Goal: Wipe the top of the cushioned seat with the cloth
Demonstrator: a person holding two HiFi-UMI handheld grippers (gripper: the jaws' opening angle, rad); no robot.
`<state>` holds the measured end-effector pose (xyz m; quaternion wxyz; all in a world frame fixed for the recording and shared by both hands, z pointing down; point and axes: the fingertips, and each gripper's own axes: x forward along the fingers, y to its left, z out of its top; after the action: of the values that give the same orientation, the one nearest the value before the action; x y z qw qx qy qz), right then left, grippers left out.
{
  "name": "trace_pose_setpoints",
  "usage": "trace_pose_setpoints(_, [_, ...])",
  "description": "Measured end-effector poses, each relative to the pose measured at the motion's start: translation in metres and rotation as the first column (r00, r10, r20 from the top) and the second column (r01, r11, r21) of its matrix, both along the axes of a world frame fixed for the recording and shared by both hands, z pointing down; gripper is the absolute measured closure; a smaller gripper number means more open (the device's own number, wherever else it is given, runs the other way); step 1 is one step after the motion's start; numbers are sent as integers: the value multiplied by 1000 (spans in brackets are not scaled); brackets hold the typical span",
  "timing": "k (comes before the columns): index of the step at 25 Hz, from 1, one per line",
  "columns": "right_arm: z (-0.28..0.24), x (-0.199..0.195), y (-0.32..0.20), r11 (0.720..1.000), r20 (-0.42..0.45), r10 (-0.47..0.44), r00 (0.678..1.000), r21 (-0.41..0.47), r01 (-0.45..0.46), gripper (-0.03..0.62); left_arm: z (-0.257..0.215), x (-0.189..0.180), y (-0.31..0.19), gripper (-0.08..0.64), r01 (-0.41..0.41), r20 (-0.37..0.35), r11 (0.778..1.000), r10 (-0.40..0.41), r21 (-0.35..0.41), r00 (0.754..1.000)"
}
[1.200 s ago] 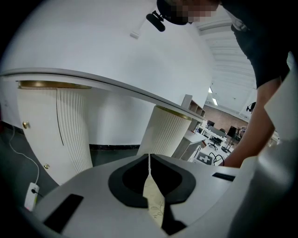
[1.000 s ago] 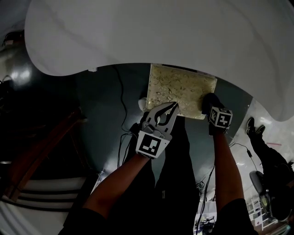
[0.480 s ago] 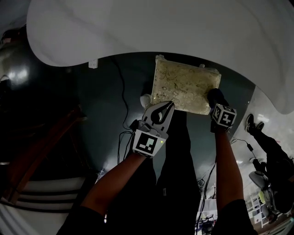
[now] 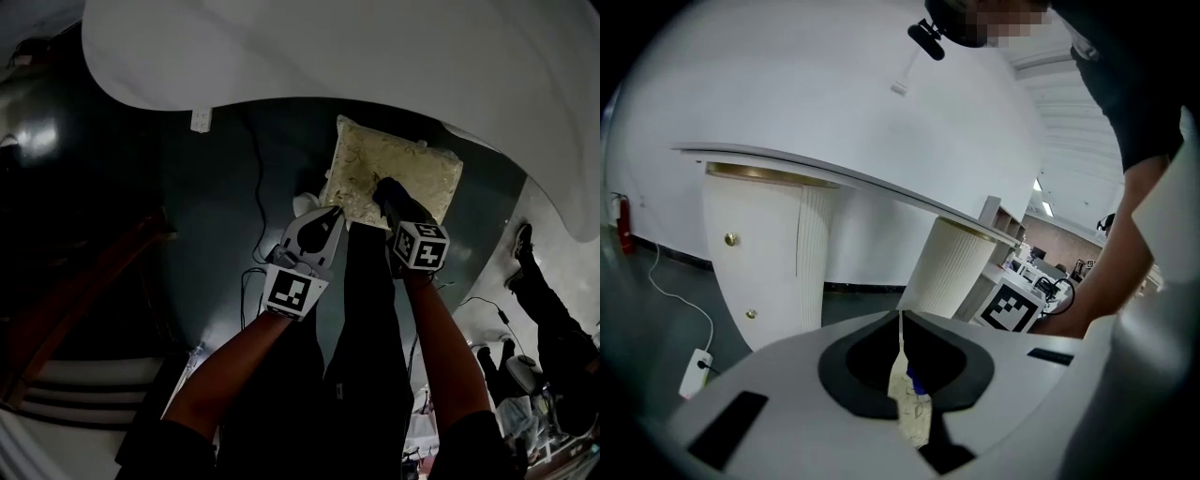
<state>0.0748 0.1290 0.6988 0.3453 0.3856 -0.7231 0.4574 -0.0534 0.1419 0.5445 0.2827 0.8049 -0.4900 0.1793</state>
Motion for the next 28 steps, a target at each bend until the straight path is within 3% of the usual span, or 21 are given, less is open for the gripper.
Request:
trace_pose_setpoints(4, [-3,-57,27,998,122,18,992,-66,-9,434,6,-16,16,537,33,-13,999,-34,-10,999])
trace_pose_setpoints(7, [2,-92,43,996,155,14,988,-87,0,434,10,-28,26,537,52,-8,999,-52,-12,999])
trace_pose_setpoints(13, [22,-135,63,983,187,92,978,-173,-59,434,12,-52,44,537,86,-19,996,-86,-34,996])
trace_pose_setpoints(17, [45,-137,69,983,132,84,988,-174,-61,434,14,-60,47,537,92,-38,995,-94,-44,995])
trace_pose_setpoints(22, [59,-130,71,989,90,13,996,-149,1,433,13,-61,49,537,87,-63,995,-90,-40,994])
trace_pose_setpoints(28, [63,-114,70,990,43,30,999,-142,-24,433,13,-53,43,537,79,-68,997,-81,-24,994])
